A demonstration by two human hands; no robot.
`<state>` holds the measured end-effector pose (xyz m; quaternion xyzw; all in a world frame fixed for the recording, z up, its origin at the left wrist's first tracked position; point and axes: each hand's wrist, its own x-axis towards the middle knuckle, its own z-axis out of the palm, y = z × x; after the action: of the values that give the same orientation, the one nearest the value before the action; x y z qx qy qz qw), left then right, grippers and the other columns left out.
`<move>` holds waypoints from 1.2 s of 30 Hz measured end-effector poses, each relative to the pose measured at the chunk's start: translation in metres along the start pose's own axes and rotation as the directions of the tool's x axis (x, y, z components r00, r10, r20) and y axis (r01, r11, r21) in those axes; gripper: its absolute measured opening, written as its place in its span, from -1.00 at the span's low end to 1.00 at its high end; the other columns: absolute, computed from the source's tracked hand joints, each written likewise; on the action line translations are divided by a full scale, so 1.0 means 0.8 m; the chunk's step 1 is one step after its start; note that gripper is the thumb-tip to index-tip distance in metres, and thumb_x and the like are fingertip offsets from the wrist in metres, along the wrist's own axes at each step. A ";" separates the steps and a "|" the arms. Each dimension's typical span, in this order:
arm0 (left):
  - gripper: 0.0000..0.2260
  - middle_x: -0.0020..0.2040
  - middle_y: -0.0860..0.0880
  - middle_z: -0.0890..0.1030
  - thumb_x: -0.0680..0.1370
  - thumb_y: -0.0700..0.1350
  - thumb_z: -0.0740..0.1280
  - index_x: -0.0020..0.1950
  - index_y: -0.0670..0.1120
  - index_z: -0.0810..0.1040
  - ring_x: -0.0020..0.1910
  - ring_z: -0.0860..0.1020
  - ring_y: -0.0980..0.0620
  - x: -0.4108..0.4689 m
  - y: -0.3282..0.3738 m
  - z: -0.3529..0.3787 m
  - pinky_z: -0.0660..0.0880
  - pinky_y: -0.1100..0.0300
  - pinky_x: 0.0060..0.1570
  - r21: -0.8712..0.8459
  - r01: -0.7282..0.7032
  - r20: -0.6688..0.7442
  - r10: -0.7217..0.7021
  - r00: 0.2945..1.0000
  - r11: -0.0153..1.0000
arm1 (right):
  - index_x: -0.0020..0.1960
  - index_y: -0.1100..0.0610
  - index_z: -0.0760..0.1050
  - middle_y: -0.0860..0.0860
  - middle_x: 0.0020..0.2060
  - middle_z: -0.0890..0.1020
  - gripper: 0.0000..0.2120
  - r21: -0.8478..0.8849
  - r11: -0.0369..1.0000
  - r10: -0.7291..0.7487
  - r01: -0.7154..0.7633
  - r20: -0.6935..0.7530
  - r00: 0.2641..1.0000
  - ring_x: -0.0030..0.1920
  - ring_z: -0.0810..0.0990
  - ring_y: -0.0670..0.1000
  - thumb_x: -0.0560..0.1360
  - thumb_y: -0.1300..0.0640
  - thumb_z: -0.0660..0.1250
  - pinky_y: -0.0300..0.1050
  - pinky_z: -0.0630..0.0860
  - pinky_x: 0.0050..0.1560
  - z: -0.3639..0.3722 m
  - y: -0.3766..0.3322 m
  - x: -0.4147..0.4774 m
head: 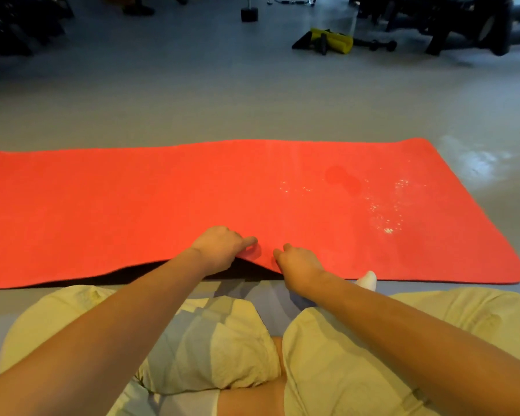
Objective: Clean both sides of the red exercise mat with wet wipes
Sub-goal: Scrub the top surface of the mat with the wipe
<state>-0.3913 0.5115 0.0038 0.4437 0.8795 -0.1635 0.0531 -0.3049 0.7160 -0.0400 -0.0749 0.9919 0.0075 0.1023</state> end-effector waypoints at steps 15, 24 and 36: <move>-0.43 0.07 -0.07 0.67 0.52 -0.29 0.24 0.46 0.14 0.33 0.07 0.63 -0.19 -0.056 -0.046 0.041 0.48 0.04 -0.13 -0.080 0.242 0.245 -0.217 0.945 0.967 | 0.14 0.14 0.49 0.09 -0.03 0.47 -0.72 0.062 0.978 -0.191 0.201 -0.139 0.972 -0.09 0.52 0.20 0.47 0.35 0.26 0.00 0.33 -0.33 0.042 -0.049 0.043; -0.65 0.27 -0.10 0.49 0.58 0.18 0.33 0.29 0.06 0.61 0.29 0.51 -0.16 -0.025 -0.039 0.083 0.48 0.07 0.21 -0.342 0.330 0.302 -0.230 0.925 0.880 | 0.15 -0.01 0.64 -0.05 0.08 0.59 -0.79 0.375 0.908 -0.176 0.187 -0.064 0.982 0.09 0.57 0.04 0.55 -0.01 0.39 -0.06 0.49 0.02 0.043 -0.018 0.050; -0.14 0.36 -0.11 0.32 0.37 0.21 0.61 0.58 0.11 0.29 0.40 0.30 -0.19 0.039 -0.025 0.102 0.45 -0.10 0.34 -0.442 0.384 0.231 -0.311 0.922 0.811 | 0.08 0.04 0.62 0.02 -0.04 0.60 -0.84 0.275 0.939 -0.148 0.206 -0.217 0.965 -0.01 0.61 0.14 0.53 0.10 0.32 0.00 0.49 -0.15 0.048 -0.017 0.090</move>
<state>-0.4299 0.4967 -0.0757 0.2345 0.9521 0.0199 0.1951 -0.3649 0.6928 -0.0927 -0.1486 0.9762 -0.1570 0.0161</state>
